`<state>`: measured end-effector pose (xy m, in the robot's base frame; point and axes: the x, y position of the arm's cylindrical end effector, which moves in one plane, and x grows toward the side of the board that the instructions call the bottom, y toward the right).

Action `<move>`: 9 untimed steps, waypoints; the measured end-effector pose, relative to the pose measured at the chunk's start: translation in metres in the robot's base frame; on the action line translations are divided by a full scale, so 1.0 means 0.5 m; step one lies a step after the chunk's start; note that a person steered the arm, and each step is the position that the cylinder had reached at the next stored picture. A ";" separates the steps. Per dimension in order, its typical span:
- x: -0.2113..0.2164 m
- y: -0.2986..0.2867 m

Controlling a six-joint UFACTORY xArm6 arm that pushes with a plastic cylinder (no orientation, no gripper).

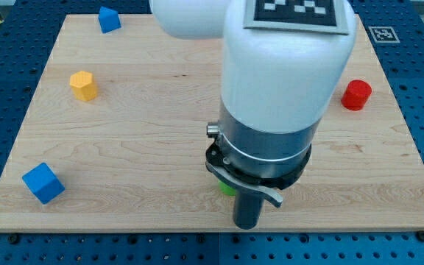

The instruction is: Move the green circle upwards

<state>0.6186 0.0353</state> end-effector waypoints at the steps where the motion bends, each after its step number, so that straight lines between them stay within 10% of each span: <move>1: -0.011 0.000; 9: -0.237 -0.047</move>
<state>0.5001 0.0119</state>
